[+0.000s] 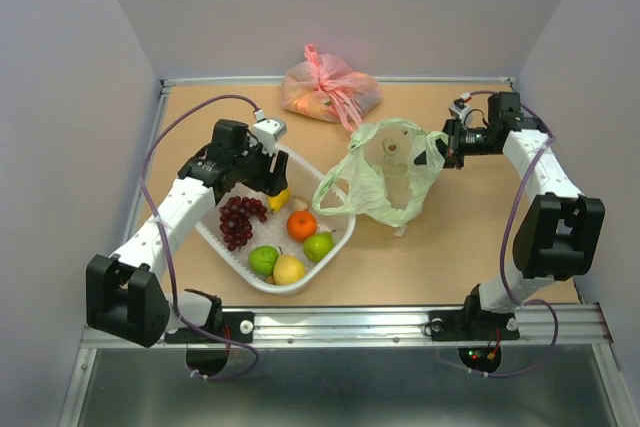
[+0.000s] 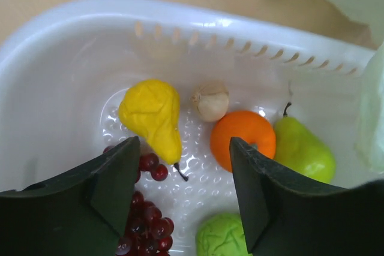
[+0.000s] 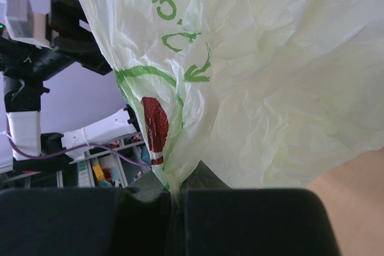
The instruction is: Place the fake fruits into the plastic bag and tie a complex knot
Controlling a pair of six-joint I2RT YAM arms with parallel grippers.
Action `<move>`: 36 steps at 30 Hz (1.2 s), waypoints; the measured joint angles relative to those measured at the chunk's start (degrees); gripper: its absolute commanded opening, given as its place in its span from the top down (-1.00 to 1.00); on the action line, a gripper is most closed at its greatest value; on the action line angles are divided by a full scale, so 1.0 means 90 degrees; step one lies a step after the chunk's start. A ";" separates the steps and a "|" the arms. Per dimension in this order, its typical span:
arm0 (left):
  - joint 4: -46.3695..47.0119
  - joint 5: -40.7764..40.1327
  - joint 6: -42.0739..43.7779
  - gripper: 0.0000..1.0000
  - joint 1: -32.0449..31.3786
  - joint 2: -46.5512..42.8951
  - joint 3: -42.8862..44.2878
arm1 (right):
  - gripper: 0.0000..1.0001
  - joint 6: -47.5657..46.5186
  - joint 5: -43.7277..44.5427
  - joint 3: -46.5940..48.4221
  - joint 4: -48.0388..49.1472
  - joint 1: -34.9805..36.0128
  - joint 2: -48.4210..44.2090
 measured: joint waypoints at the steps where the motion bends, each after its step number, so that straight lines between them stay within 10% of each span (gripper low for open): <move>1: -0.0049 -0.0019 0.0114 -0.56 0.0000 0.0005 -0.0141 | 0.99 -0.0002 -0.0002 0.0000 0.0000 0.0000 0.0005; 5: 0.0015 -0.0041 0.0561 -0.57 0.0000 0.0095 -0.0287 | 0.99 -0.0007 -0.0002 0.0000 -0.0019 0.0000 0.0005; 6: 0.0046 -0.0041 0.0648 -0.90 0.0000 0.0141 -0.0289 | 0.99 -0.0007 -0.0002 0.0000 -0.0022 0.0000 0.0005; 27: 0.0525 -0.0704 0.0427 -0.88 -0.0250 0.1991 -0.0459 | 0.99 -0.0100 0.0002 0.0000 -0.0078 0.0000 0.0005; 36: 0.0631 -0.0792 0.0274 -0.10 -0.0262 0.2329 -0.0265 | 0.99 -0.0129 0.0005 0.0000 -0.0114 0.0000 0.0005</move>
